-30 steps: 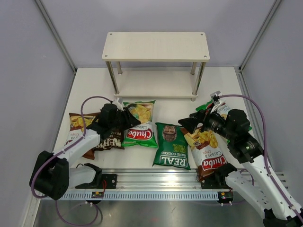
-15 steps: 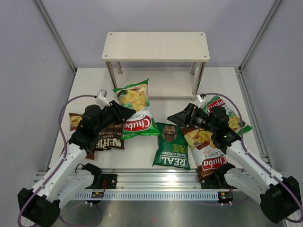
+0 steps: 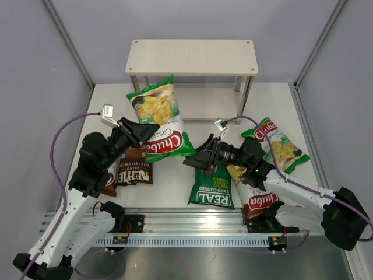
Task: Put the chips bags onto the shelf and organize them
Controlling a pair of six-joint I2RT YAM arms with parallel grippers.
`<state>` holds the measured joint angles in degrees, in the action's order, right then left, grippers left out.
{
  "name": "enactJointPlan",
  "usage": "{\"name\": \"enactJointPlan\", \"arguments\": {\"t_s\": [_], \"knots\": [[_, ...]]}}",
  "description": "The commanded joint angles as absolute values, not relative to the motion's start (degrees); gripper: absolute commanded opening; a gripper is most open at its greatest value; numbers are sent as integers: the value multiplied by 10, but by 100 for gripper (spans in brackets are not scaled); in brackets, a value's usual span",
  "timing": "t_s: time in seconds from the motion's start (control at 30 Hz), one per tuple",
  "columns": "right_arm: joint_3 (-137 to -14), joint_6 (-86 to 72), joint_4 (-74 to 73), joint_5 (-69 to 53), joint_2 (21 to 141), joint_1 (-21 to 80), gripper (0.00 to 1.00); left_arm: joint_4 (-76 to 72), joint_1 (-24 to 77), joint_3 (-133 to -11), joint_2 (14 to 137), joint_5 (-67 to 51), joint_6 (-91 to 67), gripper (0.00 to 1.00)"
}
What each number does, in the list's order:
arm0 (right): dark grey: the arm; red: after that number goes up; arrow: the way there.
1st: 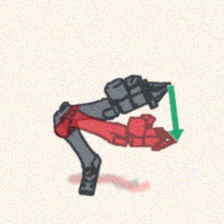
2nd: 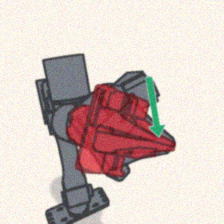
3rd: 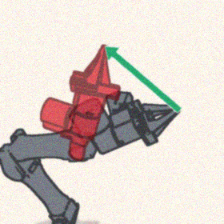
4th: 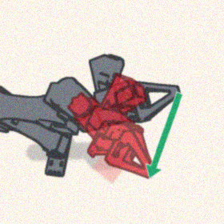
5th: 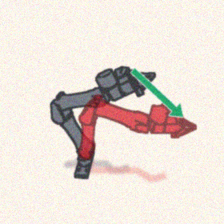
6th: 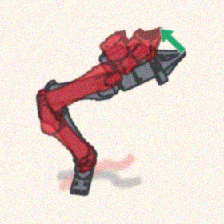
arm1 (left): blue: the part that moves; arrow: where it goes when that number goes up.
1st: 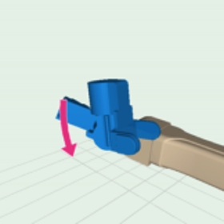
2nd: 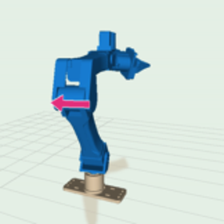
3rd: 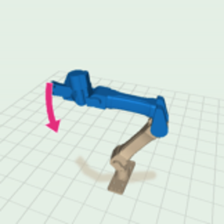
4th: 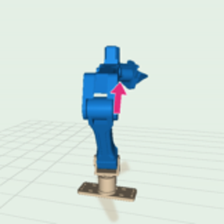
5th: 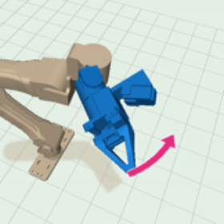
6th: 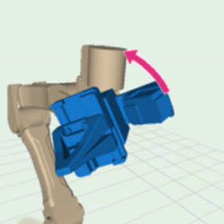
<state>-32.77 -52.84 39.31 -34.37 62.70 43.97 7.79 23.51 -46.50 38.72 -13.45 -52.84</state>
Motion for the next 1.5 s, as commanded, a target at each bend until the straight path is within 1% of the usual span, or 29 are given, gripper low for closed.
{"name": "enactJointPlan", "arguments": {"t_s": [0.0,0.07,0.17,0.2,0.3,0.47,0.6,0.8,0.83,0.9,0.93,0.97,1.03,1.07,1.13,1.17,1.2,1.27,1.3,1.37,1.4,1.47], "knots": [[-349,-475,472,-260,633,471,96,31,236,-496,371,-106,-574,7],[-353,-467,487,-235,642,496,96,27,236,-496,364,-90,-592,7],[-368,-443,495,-165,657,525,95,18,236,-493,352,-69,-633,7],[-365,-442,505,-119,661,540,95,15,236,-492,349,-62,-647,7],[-349,-451,578,-61,685,555,95,21,236,-492,335,-36,-673,7],[-402,-453,621,-73,738,562,96,21,236,-484,324,-27,-706,8],[-432,-445,655,-86,786,563,96,26,236,-490,344,-55,-721,8],[-466,-434,682,-80,816,563,95,48,236,-493,376,-95,-720,7],[-468,-433,676,-72,816,563,94,47,236,-490,382,-104,-719,7],[-469,-439,669,-35,819,562,87,38,236,-487,384,-115,-715,7],[-468,-439,671,-22,820,562,85,32,236,-484,386,-121,-712,8],[-465,-442,671,-4,820,562,77,34,236,-485,385,-121,-701,9],[-465,-441,670,13,820,561,70,46,236,-487,386,-119,-689,13],[-467,-438,670,14,820,560,58,47,236,-486,383,-118,-678,19],[-473,-432,670,2,820,558,48,47,236,-485,381,-117,-658,30],[-474,-429,669,-17,819,556,40,52,236,-492,377,-112,-631,48],[-475,-428,669,-21,817,556,35,78,236,-499,377,-103,-617,53],[-476,-426,671,-27,815,557,31,106,236,-520,377,-64,-575,60],[-476,-425,671,-28,815,555,25,121,236,-525,376,-55,-564,65],[-482,-418,660,-31,811,555,22,134,236,-533,377,-33,-539,71],[-485,-416,649,-25,806,553,22,152,236,-547,379,-26,-528,84],[-484,-423,643,-22,801,545,22,184,236,-571,382,-3,-491,96]]}}
